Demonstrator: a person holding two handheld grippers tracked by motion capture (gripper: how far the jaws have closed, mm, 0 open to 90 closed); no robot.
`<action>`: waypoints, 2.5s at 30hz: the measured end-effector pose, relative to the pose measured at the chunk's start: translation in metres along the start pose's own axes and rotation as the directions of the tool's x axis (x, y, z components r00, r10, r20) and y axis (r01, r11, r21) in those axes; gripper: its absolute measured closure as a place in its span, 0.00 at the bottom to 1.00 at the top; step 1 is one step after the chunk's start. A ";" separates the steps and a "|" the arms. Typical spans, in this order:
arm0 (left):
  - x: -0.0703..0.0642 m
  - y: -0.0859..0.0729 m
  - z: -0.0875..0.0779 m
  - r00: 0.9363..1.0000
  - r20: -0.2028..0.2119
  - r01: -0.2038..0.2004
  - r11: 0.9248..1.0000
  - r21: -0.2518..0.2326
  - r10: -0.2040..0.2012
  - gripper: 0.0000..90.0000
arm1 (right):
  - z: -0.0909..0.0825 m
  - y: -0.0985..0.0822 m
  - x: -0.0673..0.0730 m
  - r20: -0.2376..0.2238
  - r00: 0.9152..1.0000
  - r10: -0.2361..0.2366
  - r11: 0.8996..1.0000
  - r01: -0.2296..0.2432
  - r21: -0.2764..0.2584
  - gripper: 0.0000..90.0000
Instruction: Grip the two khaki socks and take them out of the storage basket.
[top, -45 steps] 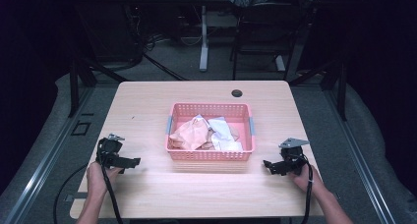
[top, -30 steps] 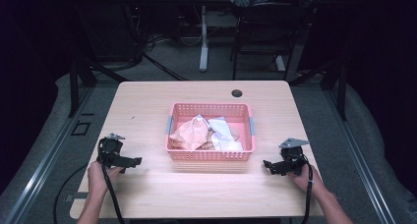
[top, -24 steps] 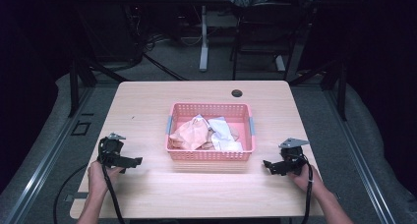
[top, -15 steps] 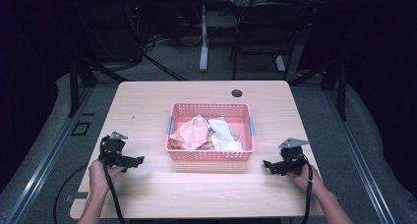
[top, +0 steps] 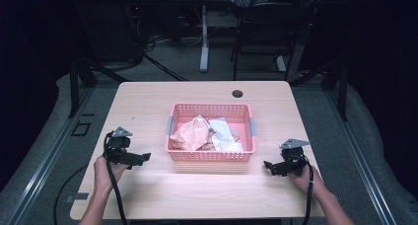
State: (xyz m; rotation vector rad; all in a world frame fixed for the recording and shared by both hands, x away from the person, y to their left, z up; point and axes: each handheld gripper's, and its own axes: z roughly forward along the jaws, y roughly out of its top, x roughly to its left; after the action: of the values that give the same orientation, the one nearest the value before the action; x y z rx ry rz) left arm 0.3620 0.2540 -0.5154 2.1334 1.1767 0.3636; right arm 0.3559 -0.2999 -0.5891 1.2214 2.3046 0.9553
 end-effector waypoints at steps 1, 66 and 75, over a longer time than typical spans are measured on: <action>-0.002 0.002 0.000 1.000 0.005 -0.006 1.000 -0.002 0.006 0.00 | 0.000 0.000 0.000 0.000 1.000 0.000 1.000 0.000 0.000 0.00; -0.069 0.130 0.110 0.974 0.067 -0.227 0.954 0.197 0.218 0.41 | 0.000 0.000 0.001 0.001 1.000 0.004 1.000 -0.004 0.002 0.00; -0.074 0.133 0.120 0.977 0.094 -0.209 0.939 0.273 0.191 0.55 | 0.000 0.000 0.001 -0.002 1.000 0.005 1.000 -0.005 0.001 0.00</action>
State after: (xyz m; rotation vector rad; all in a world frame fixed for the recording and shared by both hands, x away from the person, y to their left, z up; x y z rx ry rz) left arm 0.4697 0.0931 -0.5102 2.5038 1.0253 0.2220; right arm 0.3551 -0.2995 -0.5890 1.2271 2.3048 0.9580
